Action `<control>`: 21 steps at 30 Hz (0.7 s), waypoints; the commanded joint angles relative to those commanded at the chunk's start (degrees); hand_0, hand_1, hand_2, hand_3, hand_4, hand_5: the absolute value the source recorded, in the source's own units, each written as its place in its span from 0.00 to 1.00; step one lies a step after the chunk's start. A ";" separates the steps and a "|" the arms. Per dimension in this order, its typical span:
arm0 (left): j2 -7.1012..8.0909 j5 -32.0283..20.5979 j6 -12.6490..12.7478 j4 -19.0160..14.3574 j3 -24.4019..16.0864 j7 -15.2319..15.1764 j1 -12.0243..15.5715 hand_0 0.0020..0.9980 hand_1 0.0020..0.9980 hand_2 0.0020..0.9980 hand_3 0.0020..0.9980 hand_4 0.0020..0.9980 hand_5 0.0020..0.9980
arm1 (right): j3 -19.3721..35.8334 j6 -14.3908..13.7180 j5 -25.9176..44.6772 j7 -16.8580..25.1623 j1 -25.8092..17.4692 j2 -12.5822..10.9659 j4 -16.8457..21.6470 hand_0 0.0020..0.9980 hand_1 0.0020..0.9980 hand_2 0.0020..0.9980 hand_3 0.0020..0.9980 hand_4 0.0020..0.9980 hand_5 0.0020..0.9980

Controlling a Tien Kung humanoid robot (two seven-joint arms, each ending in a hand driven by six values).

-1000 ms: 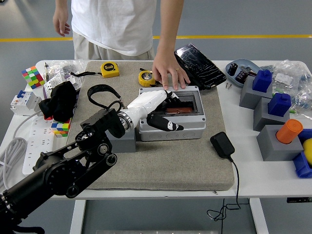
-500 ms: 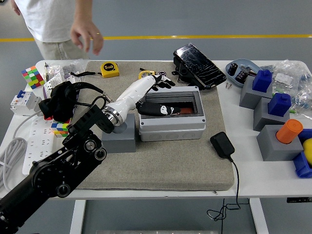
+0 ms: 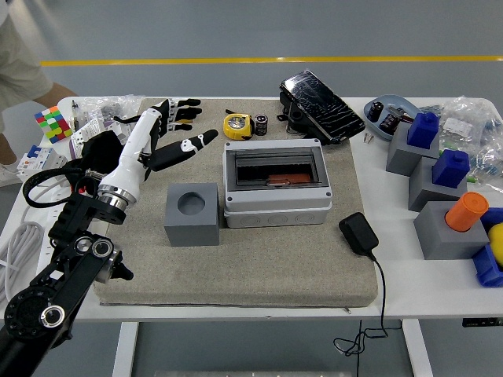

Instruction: Fetch the battery,place it into the box,close the lid of the box

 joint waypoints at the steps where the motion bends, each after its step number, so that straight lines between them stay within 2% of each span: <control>1: 0.15 0.08 -0.06 -0.25 -0.58 -0.03 0.66 0.61 0.72 0.68 0.69 1.00 0.43 | 0.25 0.03 -0.36 -0.06 -0.04 -0.03 0.00 0.64 0.67 0.67 0.60 0.99 0.60; 9: 1.88 -1.53 -0.55 -2.09 -3.93 -2.06 6.49 0.58 0.70 0.67 0.67 1.00 0.43 | 3.20 -0.07 -2.78 -0.46 -0.76 -0.16 0.00 0.64 0.67 0.67 0.60 0.99 0.60; 10: 2.00 -1.82 -0.64 -2.17 -4.22 -2.40 7.00 0.54 0.68 0.66 0.65 1.00 0.42 | 3.49 -0.12 -2.82 -0.47 -0.84 -0.12 0.00 0.64 0.67 0.67 0.60 0.99 0.60; 12: 2.14 -2.06 -0.70 -2.30 -4.80 -2.85 7.83 0.54 0.68 0.66 0.65 1.00 0.42 | 3.83 -0.16 -2.75 -0.50 -0.95 0.00 0.00 0.64 0.67 0.67 0.60 0.99 0.60; 16: 1.81 -2.52 -0.71 -2.82 -6.27 -3.83 9.05 0.52 0.66 0.65 0.63 1.00 0.43 | 3.62 -0.28 -1.97 -0.25 -1.03 0.16 0.00 0.64 0.67 0.67 0.60 0.99 0.60; 21: 2.06 -2.80 -0.65 -3.08 -7.26 -4.59 8.93 0.52 0.66 0.65 0.63 1.00 0.43 | 3.39 0.02 -2.65 -0.38 -0.36 0.00 0.00 0.64 0.67 0.67 0.60 0.99 0.60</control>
